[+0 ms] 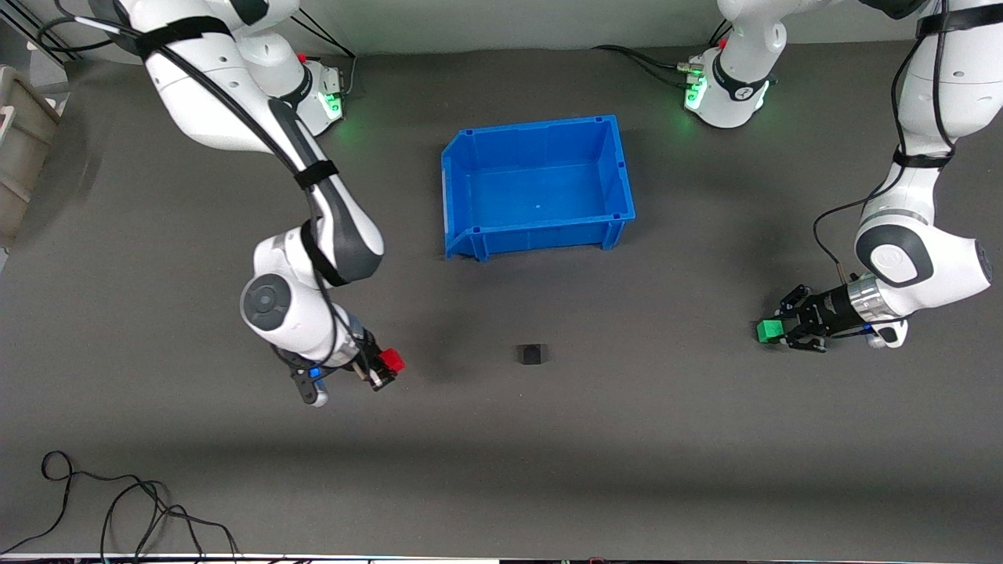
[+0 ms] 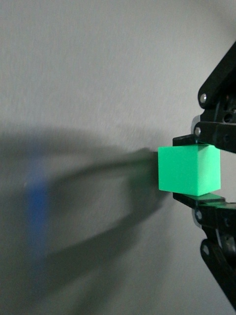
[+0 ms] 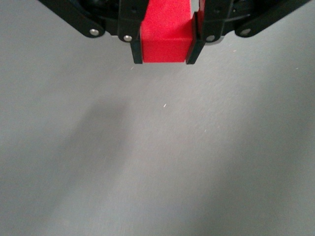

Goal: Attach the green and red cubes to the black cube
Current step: 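Carry the red cube and green cube toward the black cube with both grippers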

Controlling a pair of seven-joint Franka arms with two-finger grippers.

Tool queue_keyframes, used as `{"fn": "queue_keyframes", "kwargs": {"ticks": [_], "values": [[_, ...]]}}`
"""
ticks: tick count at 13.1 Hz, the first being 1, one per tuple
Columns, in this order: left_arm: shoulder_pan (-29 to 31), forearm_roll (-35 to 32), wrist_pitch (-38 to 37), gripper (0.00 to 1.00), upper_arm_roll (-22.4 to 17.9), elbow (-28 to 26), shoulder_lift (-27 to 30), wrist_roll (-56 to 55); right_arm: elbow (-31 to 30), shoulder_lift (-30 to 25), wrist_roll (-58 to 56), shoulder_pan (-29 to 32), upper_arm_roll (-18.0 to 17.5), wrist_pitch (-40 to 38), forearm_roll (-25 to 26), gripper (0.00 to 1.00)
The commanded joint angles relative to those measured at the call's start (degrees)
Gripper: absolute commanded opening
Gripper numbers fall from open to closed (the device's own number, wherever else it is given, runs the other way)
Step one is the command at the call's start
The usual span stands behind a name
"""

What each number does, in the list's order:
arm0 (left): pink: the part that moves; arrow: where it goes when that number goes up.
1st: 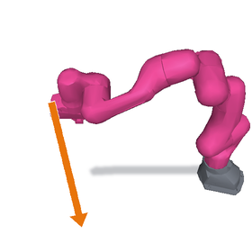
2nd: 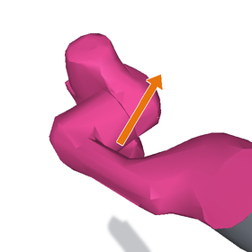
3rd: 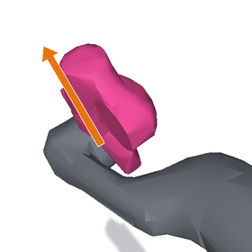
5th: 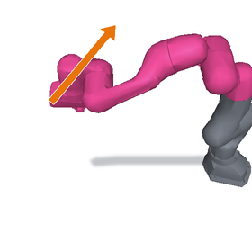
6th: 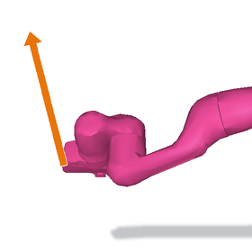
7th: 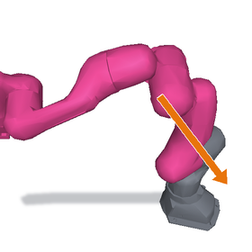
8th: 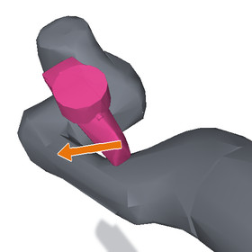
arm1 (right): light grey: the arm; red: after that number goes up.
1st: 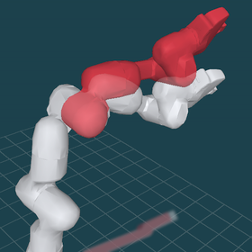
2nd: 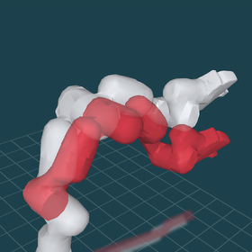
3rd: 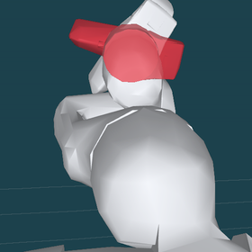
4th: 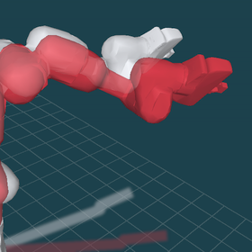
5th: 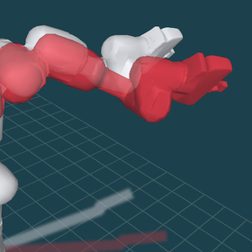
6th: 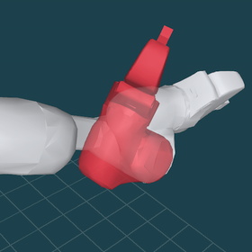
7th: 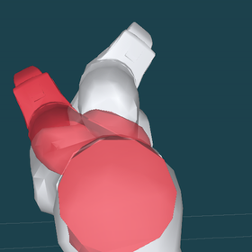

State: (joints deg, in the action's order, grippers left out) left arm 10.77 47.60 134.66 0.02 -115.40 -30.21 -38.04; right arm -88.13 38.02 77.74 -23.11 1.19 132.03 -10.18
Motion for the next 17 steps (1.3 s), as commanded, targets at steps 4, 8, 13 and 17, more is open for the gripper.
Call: {"fn": "queue_keyframes", "kwargs": {"ticks": [4,8,13,17], "values": [[-5.21,-6.47,-7.22,0.15,-0.46,7.82,0.94,-15.19,11.65,8.55,20.41,-5.97,0.83,-1.42,-0.28,0.0],[-15.4,-5.68,-5.65,0.15,-0.46,10.02,0.24,-25.3,17.63,14.01,31.49,-9.48,0.83,-1.07,2.08,0.0],[-27.89,-4.8,5.68,0.12,0.15,11.94,-2.74,-37.17,20.36,17.88,40.37,-12.83,0.91,0.77,6.13,0.0],[-34.83,-4.88,7.37,0.11,1.12,21.69,-10.47,-47.27,20.54,19.46,43.19,-14.5,0.91,2.97,6.84,0.0]]}}
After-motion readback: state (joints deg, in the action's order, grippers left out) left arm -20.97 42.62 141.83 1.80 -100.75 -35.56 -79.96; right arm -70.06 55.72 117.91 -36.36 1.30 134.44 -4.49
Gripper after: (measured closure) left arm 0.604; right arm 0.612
